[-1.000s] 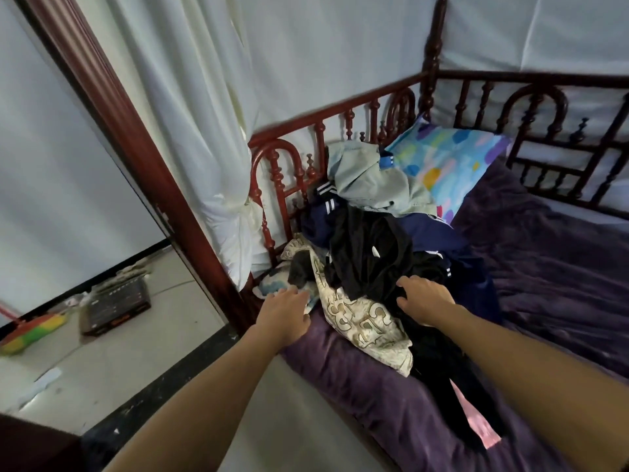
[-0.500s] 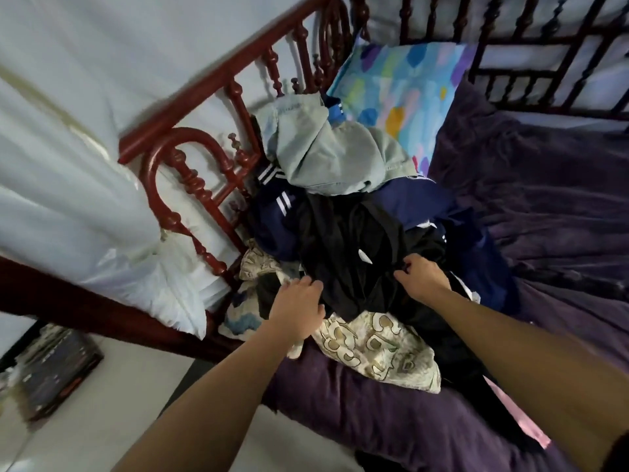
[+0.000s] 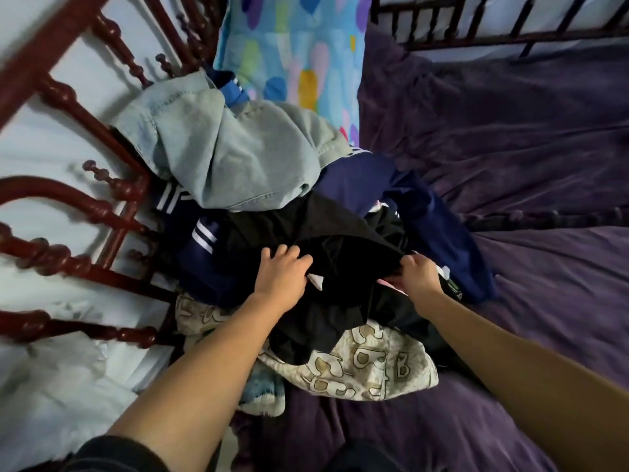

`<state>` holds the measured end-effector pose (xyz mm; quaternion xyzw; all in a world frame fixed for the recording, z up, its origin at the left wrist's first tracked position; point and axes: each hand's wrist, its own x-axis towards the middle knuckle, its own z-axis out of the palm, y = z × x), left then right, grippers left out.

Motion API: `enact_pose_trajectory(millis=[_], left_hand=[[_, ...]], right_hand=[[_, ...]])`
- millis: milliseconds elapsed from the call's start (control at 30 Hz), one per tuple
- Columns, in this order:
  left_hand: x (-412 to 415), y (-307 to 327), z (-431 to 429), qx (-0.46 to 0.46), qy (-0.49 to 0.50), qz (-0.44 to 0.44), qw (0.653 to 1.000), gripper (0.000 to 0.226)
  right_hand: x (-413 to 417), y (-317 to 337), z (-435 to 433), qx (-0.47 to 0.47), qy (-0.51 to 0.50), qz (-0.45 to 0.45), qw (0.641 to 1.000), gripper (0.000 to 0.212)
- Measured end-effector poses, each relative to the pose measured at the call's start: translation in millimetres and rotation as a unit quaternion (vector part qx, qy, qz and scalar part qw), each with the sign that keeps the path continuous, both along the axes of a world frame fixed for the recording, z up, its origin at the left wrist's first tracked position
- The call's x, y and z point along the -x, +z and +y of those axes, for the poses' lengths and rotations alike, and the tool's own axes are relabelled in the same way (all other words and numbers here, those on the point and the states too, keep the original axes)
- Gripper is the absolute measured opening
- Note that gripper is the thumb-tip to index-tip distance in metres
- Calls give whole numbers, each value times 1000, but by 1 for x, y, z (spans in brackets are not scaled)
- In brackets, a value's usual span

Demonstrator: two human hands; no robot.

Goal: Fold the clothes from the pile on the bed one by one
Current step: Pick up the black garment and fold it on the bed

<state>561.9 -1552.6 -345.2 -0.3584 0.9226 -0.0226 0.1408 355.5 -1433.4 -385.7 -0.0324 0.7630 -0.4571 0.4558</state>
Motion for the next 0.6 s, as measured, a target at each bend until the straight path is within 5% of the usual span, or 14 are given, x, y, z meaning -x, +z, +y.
enact_pose_trajectory(millis=[233,400,600], left_hand=[[-18,48,-4,-123,-21,206,971,22],[-21,126,2,-198,-33,392,898,29],[-2,241,29,-308,-47,486,817,31]], right_hand=[[-12,86,18,104,-252,-33,962,21],[-15,169,64,165,-369,-35,914,9],[-13,276,125,230,-303,22,925,10]])
